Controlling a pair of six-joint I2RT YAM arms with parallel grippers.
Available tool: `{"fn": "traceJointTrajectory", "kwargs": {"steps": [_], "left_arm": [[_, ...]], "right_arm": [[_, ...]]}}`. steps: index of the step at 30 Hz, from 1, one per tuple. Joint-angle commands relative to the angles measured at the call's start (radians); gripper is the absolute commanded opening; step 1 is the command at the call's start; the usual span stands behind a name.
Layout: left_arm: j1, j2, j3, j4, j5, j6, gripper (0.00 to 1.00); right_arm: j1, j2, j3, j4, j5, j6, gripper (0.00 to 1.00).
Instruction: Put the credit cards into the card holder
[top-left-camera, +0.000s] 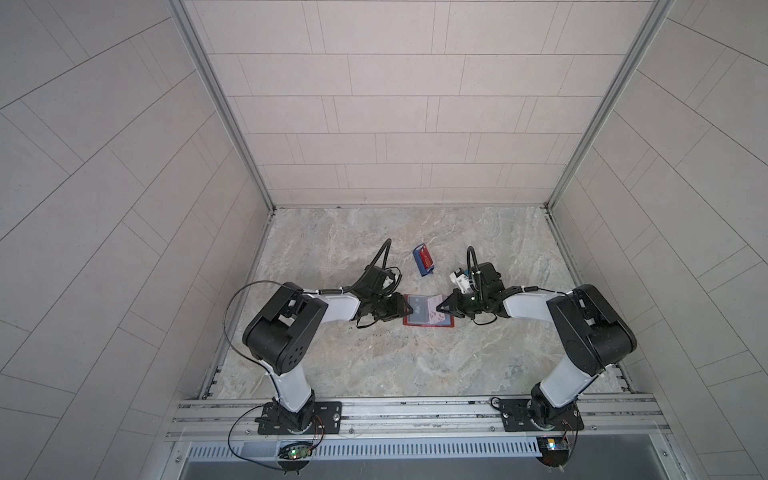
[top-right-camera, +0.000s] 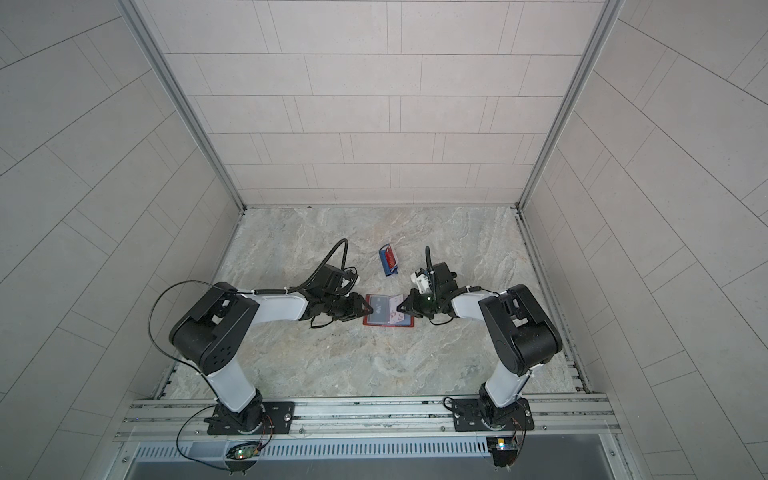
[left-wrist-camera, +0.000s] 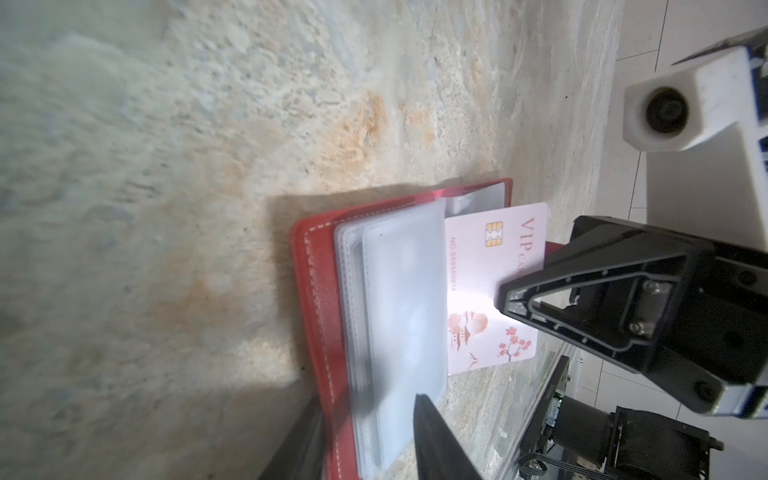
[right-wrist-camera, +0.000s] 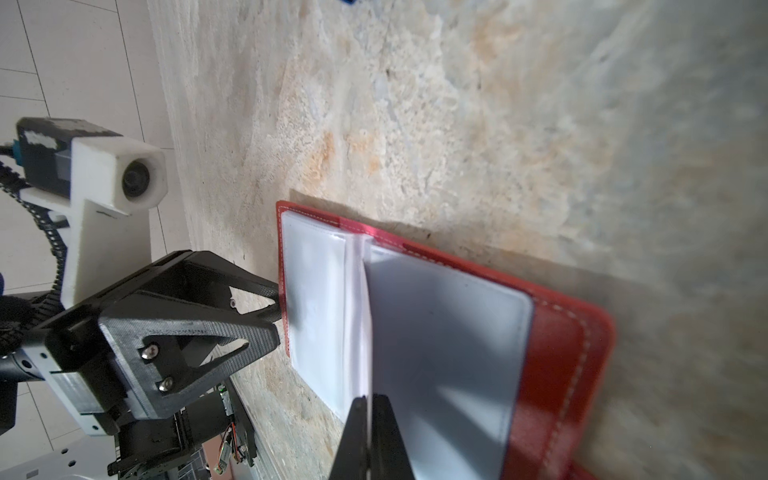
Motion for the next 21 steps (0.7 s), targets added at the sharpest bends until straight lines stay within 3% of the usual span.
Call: {"fn": "traceJointTrajectory", "kwargs": {"steps": [1, 12, 21], "left_arm": [[-0.017, 0.019, -0.022, 0.015, 0.002, -0.009, 0.37], [-0.02, 0.027, -0.035, 0.017, -0.03, -0.028, 0.24], [-0.02, 0.023, -0.044, 0.011, -0.052, -0.036, 0.2]], "right_arm": [[0.006, 0.023, -0.007, 0.021, -0.021, 0.013, 0.0], [0.008, 0.019, 0.0, 0.034, -0.05, 0.022, 0.0], [0.008, 0.022, 0.009, 0.037, -0.064, 0.025, 0.0]]}}
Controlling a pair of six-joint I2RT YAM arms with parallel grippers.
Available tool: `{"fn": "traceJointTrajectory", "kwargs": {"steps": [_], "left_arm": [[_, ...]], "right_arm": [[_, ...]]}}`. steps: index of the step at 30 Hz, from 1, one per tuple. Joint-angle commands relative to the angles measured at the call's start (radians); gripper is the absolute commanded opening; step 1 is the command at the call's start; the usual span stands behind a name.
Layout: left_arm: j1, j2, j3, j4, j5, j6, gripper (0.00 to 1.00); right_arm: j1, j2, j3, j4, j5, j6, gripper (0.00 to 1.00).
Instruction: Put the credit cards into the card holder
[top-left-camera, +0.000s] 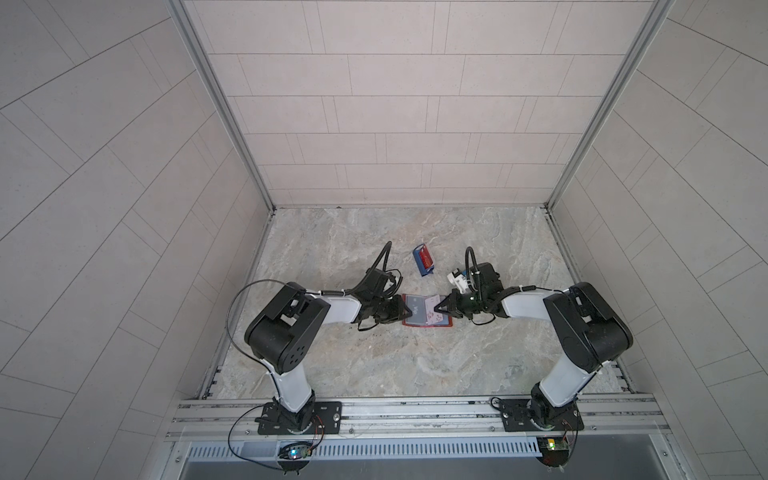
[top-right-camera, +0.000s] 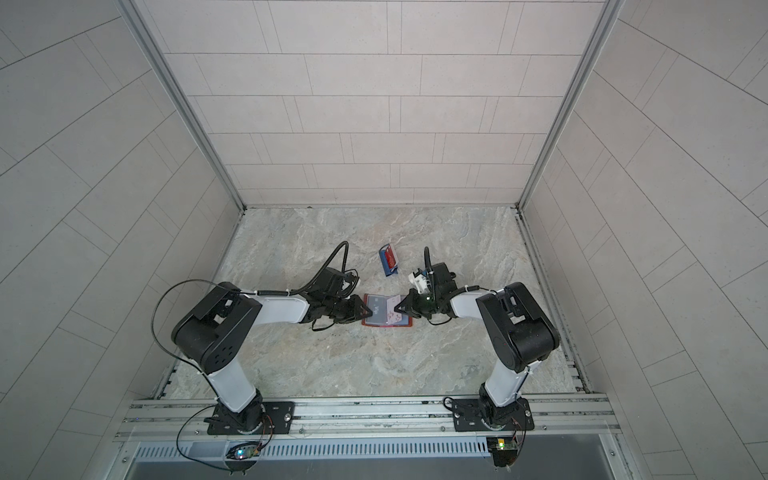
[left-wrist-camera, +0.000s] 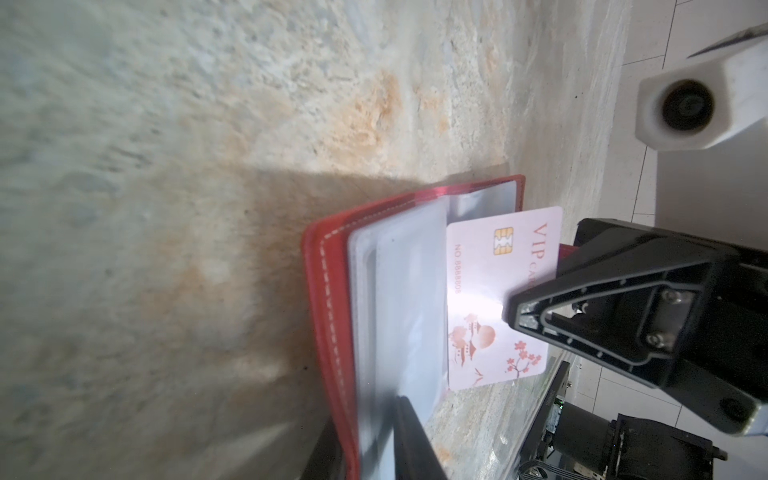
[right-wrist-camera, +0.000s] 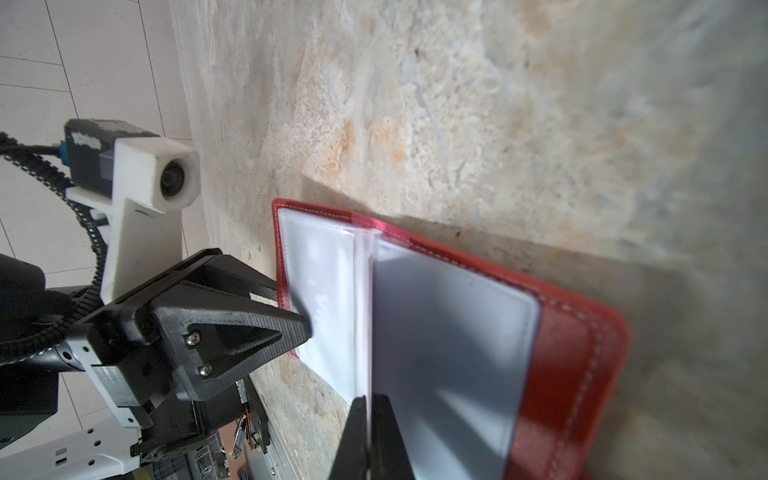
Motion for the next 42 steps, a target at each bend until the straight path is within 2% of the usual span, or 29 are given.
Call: {"fn": "traceJointTrajectory", "kwargs": {"steps": [1, 25, 42], "left_arm": [[-0.005, 0.013, -0.024, -0.026, -0.036, 0.003, 0.2], [-0.006, 0.006, -0.062, 0.019, -0.026, -0.042, 0.2], [-0.006, 0.015, -0.093, 0.061, -0.036, -0.083, 0.21]], "right_arm": [[0.007, 0.006, 0.009, 0.009, -0.016, 0.01, 0.0], [0.014, 0.076, 0.017, 0.099, -0.018, 0.054, 0.0], [0.035, 0.146, -0.01, 0.128, -0.012, 0.036, 0.0]]}}
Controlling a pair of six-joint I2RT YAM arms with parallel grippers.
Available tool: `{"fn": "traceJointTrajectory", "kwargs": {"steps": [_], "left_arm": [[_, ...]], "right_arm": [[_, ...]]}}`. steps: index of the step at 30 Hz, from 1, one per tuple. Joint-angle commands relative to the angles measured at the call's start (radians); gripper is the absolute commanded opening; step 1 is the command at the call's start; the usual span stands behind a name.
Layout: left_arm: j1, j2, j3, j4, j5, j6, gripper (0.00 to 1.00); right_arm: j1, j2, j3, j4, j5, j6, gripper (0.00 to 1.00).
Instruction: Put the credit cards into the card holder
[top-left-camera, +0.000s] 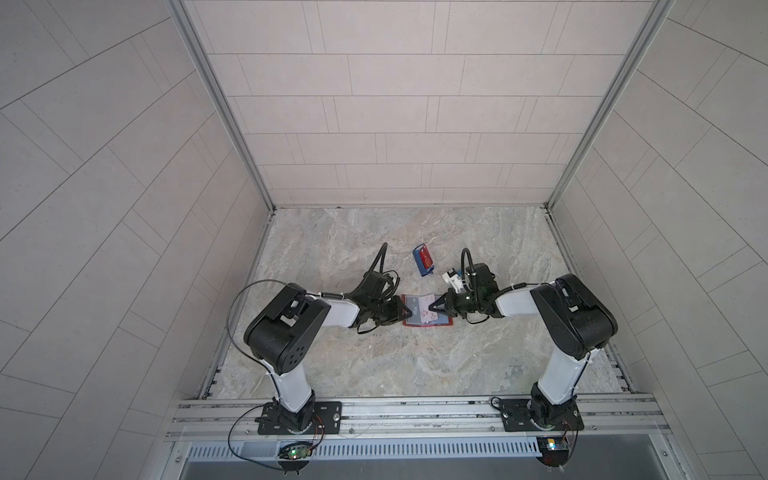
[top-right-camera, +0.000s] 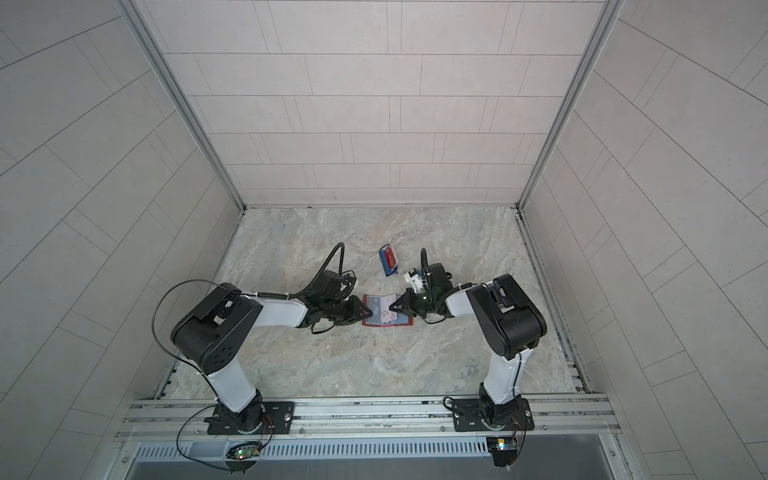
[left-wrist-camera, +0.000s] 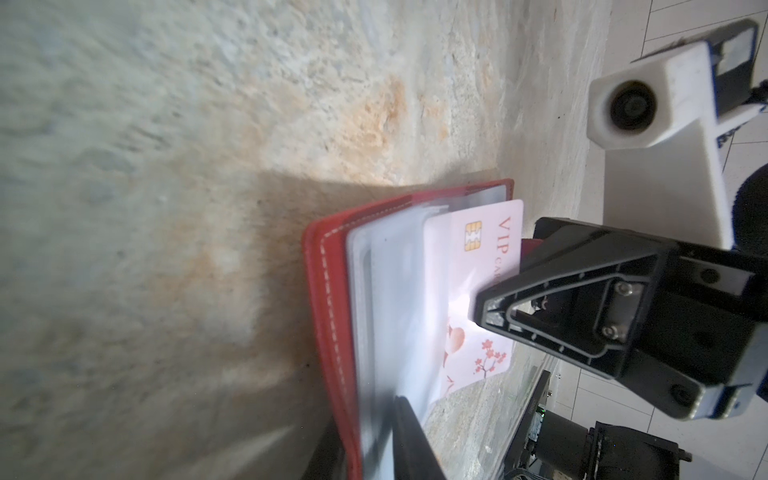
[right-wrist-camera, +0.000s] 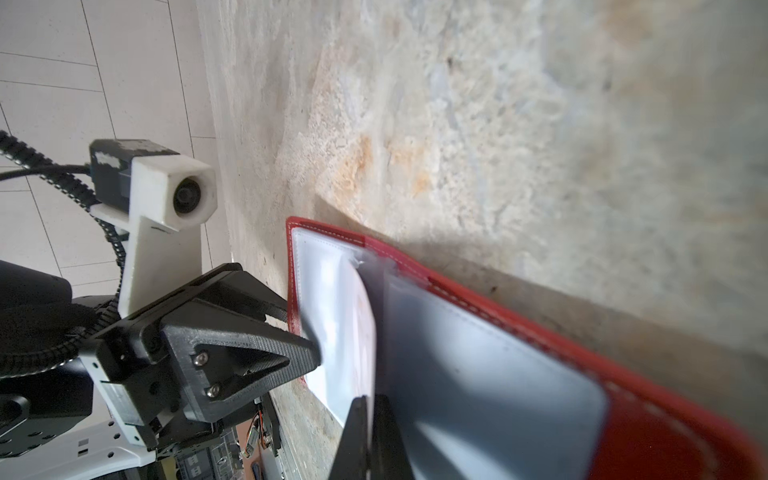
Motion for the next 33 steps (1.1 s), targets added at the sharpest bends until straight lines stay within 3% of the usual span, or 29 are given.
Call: {"fn": "traceJointTrajectory", "kwargs": {"steps": [1, 3, 9, 14, 23, 27, 33], "left_arm": [[-0.006, 0.016, -0.036, -0.049, -0.033, -0.007, 0.21], [-0.005, 0.014, -0.036, -0.05, -0.032, -0.005, 0.23], [-0.005, 0.0, -0.039, -0.05, -0.039, -0.004, 0.31], [-0.006, -0.02, -0.042, -0.058, -0.05, 0.004, 0.37], [-0.006, -0.052, -0.028, -0.123, -0.093, 0.036, 0.4], [-0.006, -0.057, -0.026, -0.132, -0.101, 0.041, 0.38], [-0.006, -0.05, -0.023, -0.119, -0.087, 0.038, 0.19]], "right_arm": [[0.021, 0.037, -0.018, -0.035, 0.045, -0.009, 0.0], [0.023, 0.033, -0.017, -0.052, 0.059, -0.018, 0.03], [0.025, 0.01, 0.018, -0.207, 0.128, -0.112, 0.31], [0.032, -0.018, 0.055, -0.305, 0.17, -0.169, 0.36], [0.049, -0.007, 0.101, -0.429, 0.255, -0.239, 0.41], [0.055, -0.002, 0.116, -0.465, 0.271, -0.258, 0.42], [0.061, -0.014, 0.139, -0.502, 0.285, -0.273, 0.44]]}}
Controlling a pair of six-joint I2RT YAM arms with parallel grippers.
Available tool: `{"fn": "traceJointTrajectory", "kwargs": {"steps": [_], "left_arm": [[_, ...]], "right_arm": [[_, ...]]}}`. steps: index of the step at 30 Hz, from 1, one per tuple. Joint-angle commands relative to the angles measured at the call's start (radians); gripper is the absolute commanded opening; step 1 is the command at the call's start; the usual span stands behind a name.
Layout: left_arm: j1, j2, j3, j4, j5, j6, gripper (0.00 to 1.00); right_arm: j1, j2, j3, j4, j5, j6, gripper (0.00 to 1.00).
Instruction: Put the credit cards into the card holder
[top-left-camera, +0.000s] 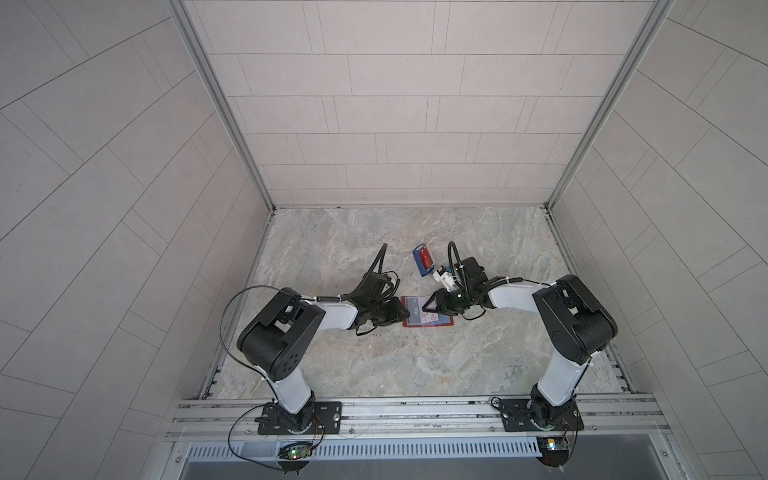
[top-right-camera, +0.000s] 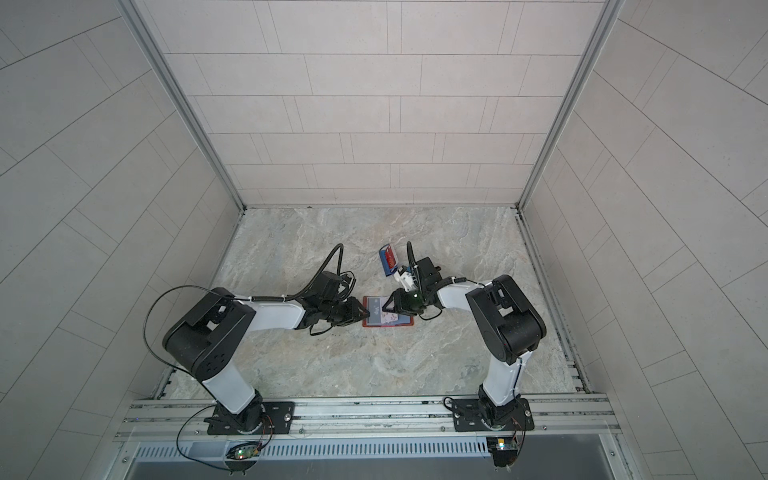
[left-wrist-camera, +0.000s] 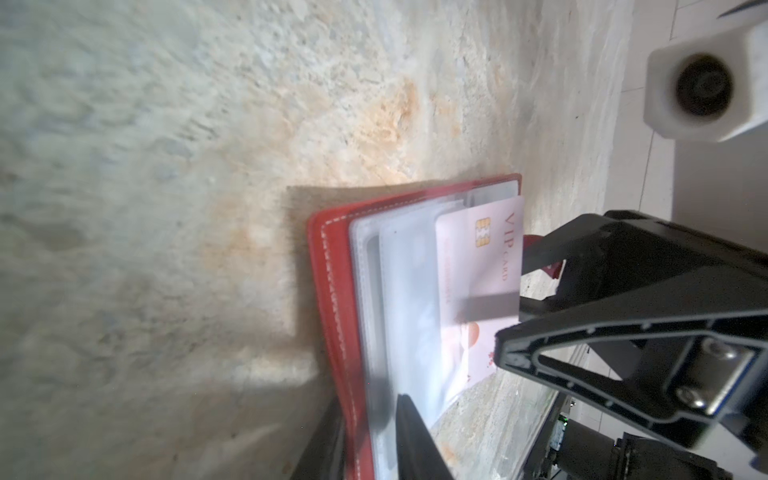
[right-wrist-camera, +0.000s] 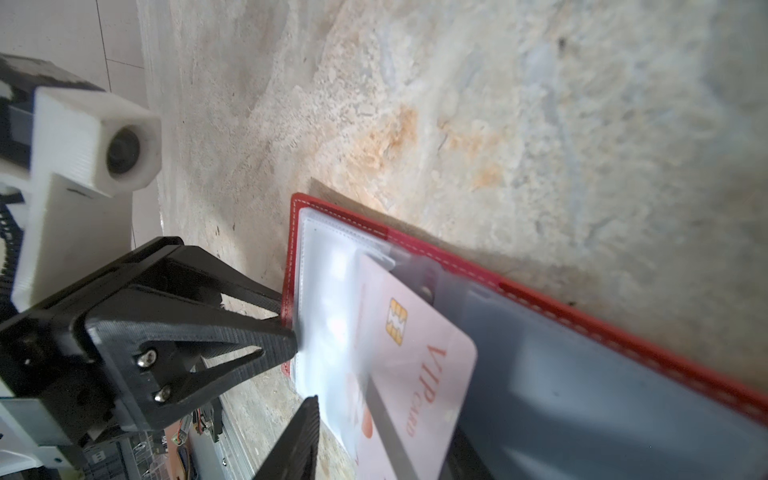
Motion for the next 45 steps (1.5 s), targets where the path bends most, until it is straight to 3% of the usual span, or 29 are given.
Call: {"fn": "traceJointTrajectory", "kwargs": {"steps": [1, 8, 14, 23, 28, 30, 35, 39, 45], "left_arm": [[-0.003, 0.002, -0.014, -0.045, -0.021, 0.014, 0.16], [-0.003, -0.003, -0.017, -0.038, -0.02, 0.009, 0.0], [-0.004, 0.001, -0.03, -0.005, -0.01, -0.005, 0.0], [-0.003, 0.011, -0.037, 0.013, -0.001, -0.011, 0.0], [-0.004, 0.019, -0.035, 0.023, 0.005, -0.017, 0.0], [-0.004, 0.02, -0.035, 0.026, 0.005, -0.02, 0.0], [-0.004, 0.023, -0.036, 0.026, 0.007, -0.02, 0.0], [-0.004, 0.021, -0.036, 0.026, 0.007, -0.02, 0.0], [-0.004, 0.027, -0.035, 0.025, 0.007, -0.021, 0.0]], "right_arm": [[-0.001, 0.009, -0.013, -0.151, 0.145, -0.033, 0.45], [0.022, -0.036, 0.036, -0.248, 0.215, -0.067, 0.56], [0.048, -0.072, 0.079, -0.336, 0.301, -0.102, 0.64], [0.095, -0.112, 0.139, -0.427, 0.421, -0.143, 0.65], [0.125, -0.105, 0.186, -0.492, 0.518, -0.161, 0.51], [0.131, -0.098, 0.197, -0.498, 0.542, -0.16, 0.38], [0.142, -0.054, 0.228, -0.52, 0.583, -0.161, 0.16], [0.15, -0.015, 0.252, -0.541, 0.615, -0.161, 0.08], [0.158, 0.029, 0.275, -0.556, 0.625, -0.162, 0.08]]}}
